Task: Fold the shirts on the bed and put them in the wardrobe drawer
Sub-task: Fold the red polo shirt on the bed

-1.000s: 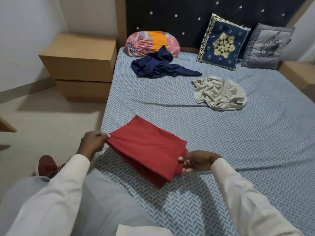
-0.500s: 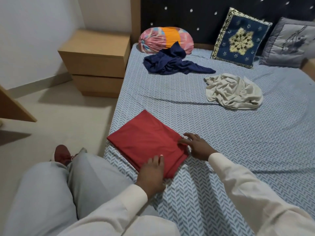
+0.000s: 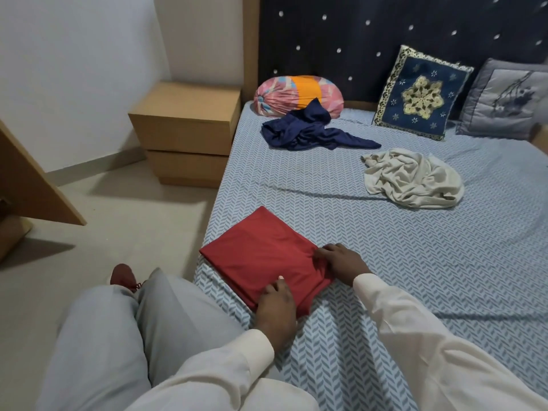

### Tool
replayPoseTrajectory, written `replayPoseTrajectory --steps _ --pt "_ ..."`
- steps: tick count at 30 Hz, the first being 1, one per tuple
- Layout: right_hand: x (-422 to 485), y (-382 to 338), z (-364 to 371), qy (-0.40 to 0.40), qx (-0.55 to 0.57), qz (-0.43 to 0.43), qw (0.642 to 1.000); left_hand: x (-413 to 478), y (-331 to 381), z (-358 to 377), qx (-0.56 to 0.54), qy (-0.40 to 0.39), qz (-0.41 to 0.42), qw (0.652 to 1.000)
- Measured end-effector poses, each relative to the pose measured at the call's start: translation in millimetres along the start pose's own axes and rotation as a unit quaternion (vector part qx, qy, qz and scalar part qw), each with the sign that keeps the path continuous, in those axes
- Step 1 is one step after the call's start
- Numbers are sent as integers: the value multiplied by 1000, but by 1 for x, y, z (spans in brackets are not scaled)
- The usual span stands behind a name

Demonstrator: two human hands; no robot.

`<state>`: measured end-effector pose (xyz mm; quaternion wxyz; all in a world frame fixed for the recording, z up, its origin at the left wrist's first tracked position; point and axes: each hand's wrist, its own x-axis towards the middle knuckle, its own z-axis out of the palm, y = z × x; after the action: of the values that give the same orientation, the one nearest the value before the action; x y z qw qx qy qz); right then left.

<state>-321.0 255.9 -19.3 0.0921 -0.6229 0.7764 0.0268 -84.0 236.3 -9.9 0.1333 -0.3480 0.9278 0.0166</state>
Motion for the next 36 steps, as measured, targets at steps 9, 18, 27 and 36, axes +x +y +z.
replayPoseTrajectory --steps 9,18,27,36 --pt "0 -2 -26 21 183 35 982 -15 -35 -19 -54 78 47 994" --pt "-53 -45 -126 236 366 -41 899 -51 -144 -127 -342 313 79 883" --pt "-91 -63 -150 251 597 -23 762 -17 -151 -142 -692 206 66 689" --pt "-12 -17 -22 -52 530 339 776 97 -146 -18 -521 -81 -211 823"
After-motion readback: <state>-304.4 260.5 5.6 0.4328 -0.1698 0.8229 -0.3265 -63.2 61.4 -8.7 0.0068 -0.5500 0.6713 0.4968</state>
